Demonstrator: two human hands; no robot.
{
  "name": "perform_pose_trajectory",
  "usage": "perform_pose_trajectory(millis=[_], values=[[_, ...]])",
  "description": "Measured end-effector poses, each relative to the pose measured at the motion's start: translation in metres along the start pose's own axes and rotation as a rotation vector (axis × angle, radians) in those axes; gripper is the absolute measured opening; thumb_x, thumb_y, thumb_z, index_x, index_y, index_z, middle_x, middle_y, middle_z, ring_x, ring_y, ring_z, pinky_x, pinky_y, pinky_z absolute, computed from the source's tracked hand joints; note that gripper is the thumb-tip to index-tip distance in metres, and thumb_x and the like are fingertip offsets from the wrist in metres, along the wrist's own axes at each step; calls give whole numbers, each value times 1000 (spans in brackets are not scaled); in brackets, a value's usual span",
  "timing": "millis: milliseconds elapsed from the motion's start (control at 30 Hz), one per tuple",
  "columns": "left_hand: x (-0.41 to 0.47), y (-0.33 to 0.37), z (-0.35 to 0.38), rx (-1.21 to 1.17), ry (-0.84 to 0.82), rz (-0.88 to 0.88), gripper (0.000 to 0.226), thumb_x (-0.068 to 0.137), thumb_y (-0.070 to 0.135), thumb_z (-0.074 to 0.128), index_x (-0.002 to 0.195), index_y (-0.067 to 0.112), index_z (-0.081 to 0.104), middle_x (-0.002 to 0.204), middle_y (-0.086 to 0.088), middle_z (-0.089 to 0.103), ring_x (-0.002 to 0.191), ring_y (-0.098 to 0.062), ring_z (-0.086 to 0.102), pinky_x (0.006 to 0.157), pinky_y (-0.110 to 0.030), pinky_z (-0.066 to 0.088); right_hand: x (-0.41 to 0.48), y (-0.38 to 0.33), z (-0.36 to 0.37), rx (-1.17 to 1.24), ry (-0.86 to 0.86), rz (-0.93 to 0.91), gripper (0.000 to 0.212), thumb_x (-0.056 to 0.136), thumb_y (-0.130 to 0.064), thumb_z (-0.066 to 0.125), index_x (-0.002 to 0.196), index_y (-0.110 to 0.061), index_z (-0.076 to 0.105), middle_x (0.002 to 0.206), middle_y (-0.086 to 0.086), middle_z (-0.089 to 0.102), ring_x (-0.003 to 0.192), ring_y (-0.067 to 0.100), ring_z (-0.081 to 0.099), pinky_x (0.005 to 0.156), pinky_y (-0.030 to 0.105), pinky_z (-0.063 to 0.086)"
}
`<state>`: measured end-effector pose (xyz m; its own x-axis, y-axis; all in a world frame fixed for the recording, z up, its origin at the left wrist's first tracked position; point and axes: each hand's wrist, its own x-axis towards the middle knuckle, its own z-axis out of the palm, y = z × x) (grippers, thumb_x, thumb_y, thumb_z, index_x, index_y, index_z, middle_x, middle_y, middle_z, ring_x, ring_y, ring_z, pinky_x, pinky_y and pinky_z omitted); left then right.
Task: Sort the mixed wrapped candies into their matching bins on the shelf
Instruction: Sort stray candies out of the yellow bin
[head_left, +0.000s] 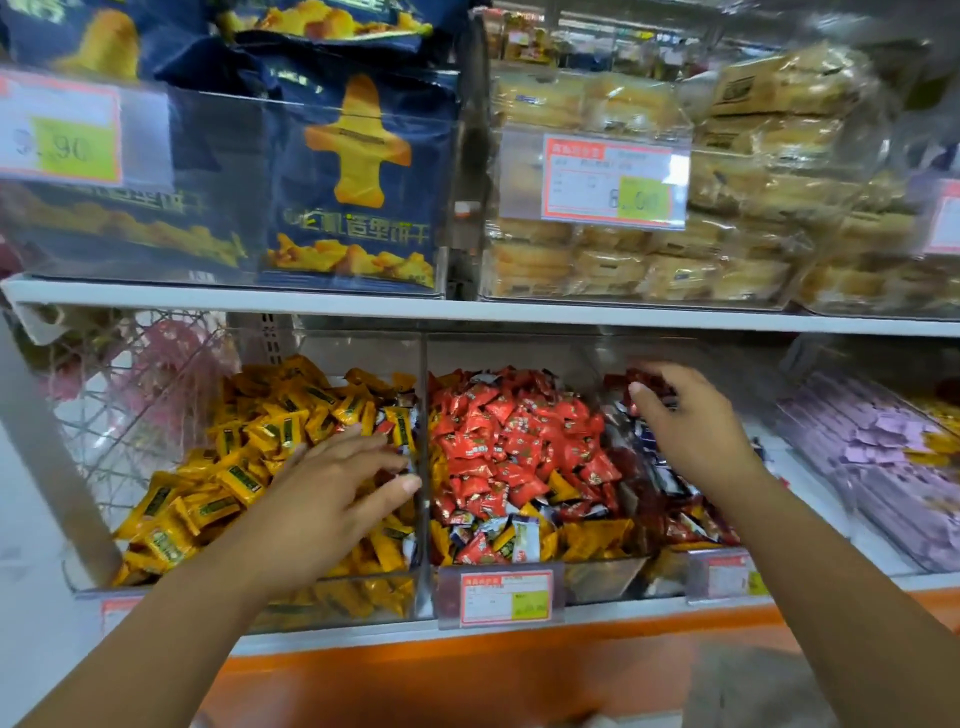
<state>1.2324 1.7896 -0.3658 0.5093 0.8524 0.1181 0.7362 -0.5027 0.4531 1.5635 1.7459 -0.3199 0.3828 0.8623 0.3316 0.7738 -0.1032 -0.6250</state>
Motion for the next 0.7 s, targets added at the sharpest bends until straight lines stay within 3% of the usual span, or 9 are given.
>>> perform_pose_trajectory(millis=[133, 200, 300, 367, 433, 533, 700], values=[[3, -25, -10, 103, 15, -33, 45, 96, 54, 40, 136, 36, 50, 153, 12, 33, 147, -7, 10, 121, -40, 10, -39, -58, 43, 27, -212, -352, 33, 97, -32, 51, 130, -34, 56, 128, -20, 47, 126, -1, 37, 105, 18, 25], [11, -35, -12, 160, 22, -41, 42, 97, 40, 50, 138, 30, 51, 152, 8, 37, 146, -12, 19, 120, -34, 17, -51, -78, 66, 29, -352, -457, 38, 97, -43, 43, 135, -45, 44, 140, -27, 33, 137, -7, 18, 111, 14, 10], [31, -41, -12, 235, 25, -41, 43, 94, 43, 55, 135, 28, 53, 143, 6, 50, 134, -15, 39, 111, -32, 33, -53, -89, 95, -68, -400, -561, 49, 93, -66, 24, 140, -51, 32, 148, -31, 15, 143, -7, -8, 114, 20, -5], [48, -40, -12, 292, 10, -25, 46, 91, 47, 57, 135, 33, 52, 140, 8, 51, 131, -16, 42, 108, -34, 34, -49, -86, 109, -184, -382, -602, 61, 87, -73, 15, 141, -49, 33, 154, -26, 10, 144, -2, -16, 116, 28, -14], [64, -39, -12, 256, -51, -25, 52, 87, 44, 61, 138, 37, 48, 142, 7, 50, 131, -17, 41, 107, -36, 35, -46, -82, 115, -211, -390, -582, 67, 84, -78, 11, 140, -49, 34, 156, -24, 6, 143, -1, -20, 112, 26, -24], [79, -39, -13, 114, -220, -54, 63, 81, 40, 66, 140, 41, 44, 145, 5, 46, 131, -18, 40, 107, -37, 37, -44, -80, 115, -180, -395, -556, 70, 82, -80, 7, 138, -50, 36, 157, -25, 5, 143, -1, -19, 112, 27, -24], [77, -56, -17, 217, -475, 35, 62, 84, 35, 66, 139, 47, 42, 153, 15, 30, 140, -13, 21, 117, -38, 19, -42, -81, 112, -167, -405, -564, 62, 84, -74, 24, 136, -48, 43, 157, -24, 9, 144, -2, -14, 118, 33, -15]])
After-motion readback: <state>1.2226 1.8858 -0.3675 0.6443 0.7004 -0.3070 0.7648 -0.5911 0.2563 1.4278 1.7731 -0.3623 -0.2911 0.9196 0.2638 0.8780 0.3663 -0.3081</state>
